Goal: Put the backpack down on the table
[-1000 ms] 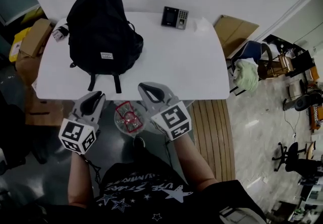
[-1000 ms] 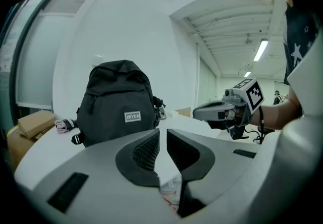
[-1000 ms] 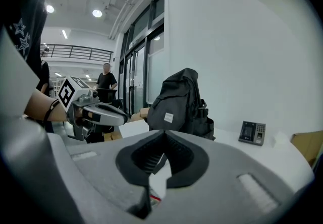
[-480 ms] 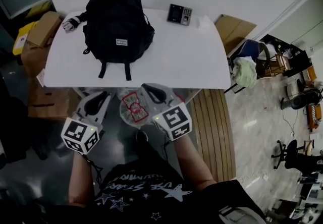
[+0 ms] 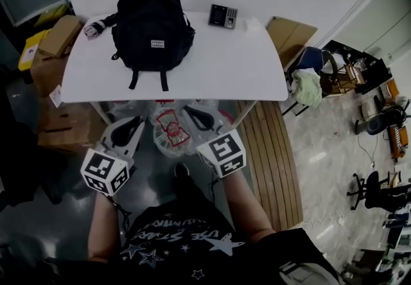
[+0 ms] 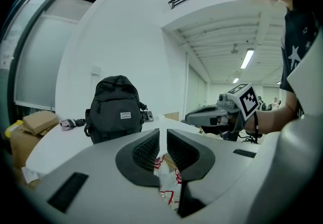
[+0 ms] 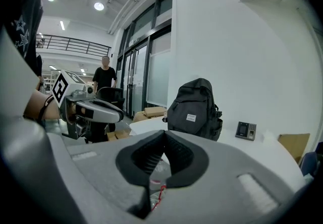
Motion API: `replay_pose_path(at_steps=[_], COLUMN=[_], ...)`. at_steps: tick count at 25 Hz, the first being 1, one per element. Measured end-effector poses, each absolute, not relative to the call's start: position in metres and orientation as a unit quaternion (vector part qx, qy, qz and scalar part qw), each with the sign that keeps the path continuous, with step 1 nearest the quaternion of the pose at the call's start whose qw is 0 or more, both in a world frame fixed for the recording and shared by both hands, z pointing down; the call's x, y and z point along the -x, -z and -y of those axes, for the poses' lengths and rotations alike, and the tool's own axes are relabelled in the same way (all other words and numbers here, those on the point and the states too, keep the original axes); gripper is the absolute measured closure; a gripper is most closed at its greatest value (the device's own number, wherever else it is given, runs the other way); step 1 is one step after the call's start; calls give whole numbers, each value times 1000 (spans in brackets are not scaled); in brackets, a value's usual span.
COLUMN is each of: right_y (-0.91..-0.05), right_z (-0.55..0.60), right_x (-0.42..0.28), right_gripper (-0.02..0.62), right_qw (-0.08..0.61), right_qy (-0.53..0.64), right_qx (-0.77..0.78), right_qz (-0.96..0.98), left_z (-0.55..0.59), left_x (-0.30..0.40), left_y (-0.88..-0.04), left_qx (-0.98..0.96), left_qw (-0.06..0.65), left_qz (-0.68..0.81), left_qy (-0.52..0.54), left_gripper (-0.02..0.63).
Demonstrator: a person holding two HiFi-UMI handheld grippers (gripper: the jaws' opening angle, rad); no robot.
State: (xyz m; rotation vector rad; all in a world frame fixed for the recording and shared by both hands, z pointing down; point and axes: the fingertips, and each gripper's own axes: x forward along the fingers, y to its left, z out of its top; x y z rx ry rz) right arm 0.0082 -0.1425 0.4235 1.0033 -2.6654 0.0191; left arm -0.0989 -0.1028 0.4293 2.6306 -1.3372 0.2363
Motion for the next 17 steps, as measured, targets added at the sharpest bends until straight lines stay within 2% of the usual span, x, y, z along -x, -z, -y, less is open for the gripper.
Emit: replay_pose_path(at_steps=[17], right_y=[-415], right_z=[27], right_x=[13], right_gripper=[597], right_qw=[142], right_qy=[8], right_qx=[-353], right_qz=[925], left_z=[-7], left_x=[117], left_y=[-412], left_qx=[-889], left_qw=[65], left_qz=[446], left_qy=[-74], left_gripper=[554])
